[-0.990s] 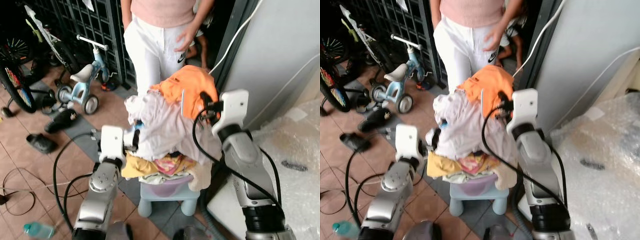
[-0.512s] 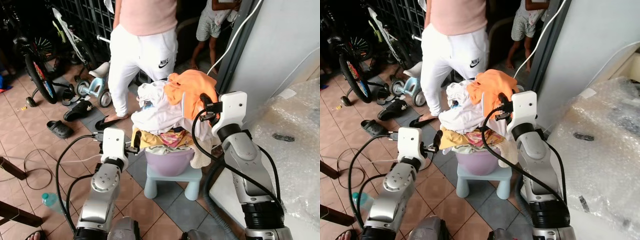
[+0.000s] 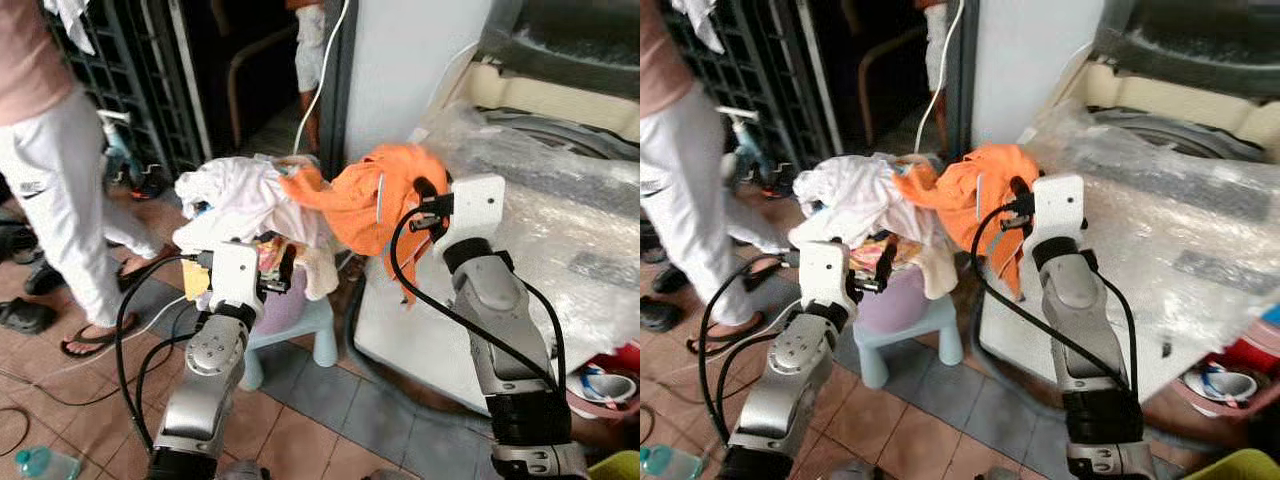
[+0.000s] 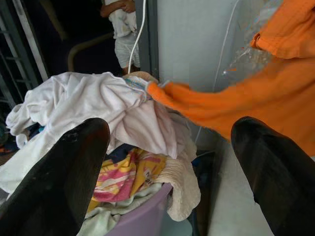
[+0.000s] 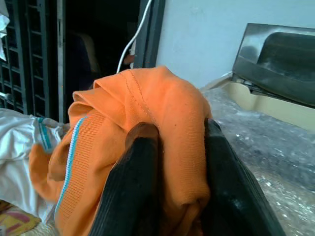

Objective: Clothes washing

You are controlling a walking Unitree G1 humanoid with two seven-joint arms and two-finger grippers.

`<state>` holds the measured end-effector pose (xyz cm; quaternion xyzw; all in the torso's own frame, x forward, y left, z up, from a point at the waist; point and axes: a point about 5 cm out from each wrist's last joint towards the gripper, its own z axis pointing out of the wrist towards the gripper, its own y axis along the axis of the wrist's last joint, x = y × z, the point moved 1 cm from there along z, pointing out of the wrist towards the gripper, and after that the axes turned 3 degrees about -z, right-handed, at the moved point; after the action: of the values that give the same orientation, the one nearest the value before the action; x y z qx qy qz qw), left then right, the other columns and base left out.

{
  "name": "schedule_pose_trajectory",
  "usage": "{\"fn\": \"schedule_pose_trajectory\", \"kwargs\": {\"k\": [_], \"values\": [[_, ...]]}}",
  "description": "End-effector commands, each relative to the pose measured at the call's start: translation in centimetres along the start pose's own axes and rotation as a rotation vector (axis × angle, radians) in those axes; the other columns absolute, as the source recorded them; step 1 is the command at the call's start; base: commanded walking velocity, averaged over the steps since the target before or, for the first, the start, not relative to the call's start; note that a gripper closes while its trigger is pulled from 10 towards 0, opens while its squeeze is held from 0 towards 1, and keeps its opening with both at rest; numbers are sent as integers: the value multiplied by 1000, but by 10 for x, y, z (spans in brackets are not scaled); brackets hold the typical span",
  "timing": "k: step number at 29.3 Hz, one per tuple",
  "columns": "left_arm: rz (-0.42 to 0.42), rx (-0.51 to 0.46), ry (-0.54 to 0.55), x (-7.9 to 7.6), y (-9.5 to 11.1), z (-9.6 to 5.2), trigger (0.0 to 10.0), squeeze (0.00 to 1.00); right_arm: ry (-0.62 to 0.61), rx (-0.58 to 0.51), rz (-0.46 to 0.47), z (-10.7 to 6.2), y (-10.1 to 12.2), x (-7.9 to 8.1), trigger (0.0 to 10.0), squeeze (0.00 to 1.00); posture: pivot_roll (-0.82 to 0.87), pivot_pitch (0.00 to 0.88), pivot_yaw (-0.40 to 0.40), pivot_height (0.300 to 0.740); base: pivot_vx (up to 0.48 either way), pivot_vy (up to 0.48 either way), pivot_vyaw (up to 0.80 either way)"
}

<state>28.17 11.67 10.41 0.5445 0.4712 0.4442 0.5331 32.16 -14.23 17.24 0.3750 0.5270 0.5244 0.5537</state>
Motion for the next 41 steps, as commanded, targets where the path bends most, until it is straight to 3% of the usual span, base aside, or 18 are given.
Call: {"fn": "schedule_pose_trajectory", "kwargs": {"k": [1,9,12,16,26,38,39,41], "values": [[-5,3,0,3,-1,-2,10000,0,-20,-59,-11,4,13,-3,10000,0,-15,0,0,740,251,0,-800],[-17,11,-22,-3,-3,-4,10000,0,-29,-94,-75,9,20,-12,10000,0,-19,0,5,740,255,0,-800],[-21,6,-30,-4,-3,-4,10000,0,19,-159,-150,17,33,-14,10000,0,-20,0,4,740,303,0,-800],[-27,9,-29,-5,-4,-4,10000,0,60,-212,-183,25,46,-17,10000,0,-18,0,6,740,334,0,-647],[-44,22,-18,-7,-8,-7,10000,0,158,-313,-268,46,72,-19,10000,0,-6,0,6,740,347,0,0],[-45,36,-5,-5,-10,-7,10000,0,-6,-321,-281,66,86,-57,10000,0,1,0,3,740,353,0,0],[-47,40,-5,-5,-11,-7,10000,0,-62,-352,-302,72,99,-73,10000,0,-2,0,9,740,0,0,0],[-48,41,-8,-5,-11,-6,10000,0,-87,-375,-318,76,109,-83,10000,0,-2,0,9,740,0,0,0]]}}
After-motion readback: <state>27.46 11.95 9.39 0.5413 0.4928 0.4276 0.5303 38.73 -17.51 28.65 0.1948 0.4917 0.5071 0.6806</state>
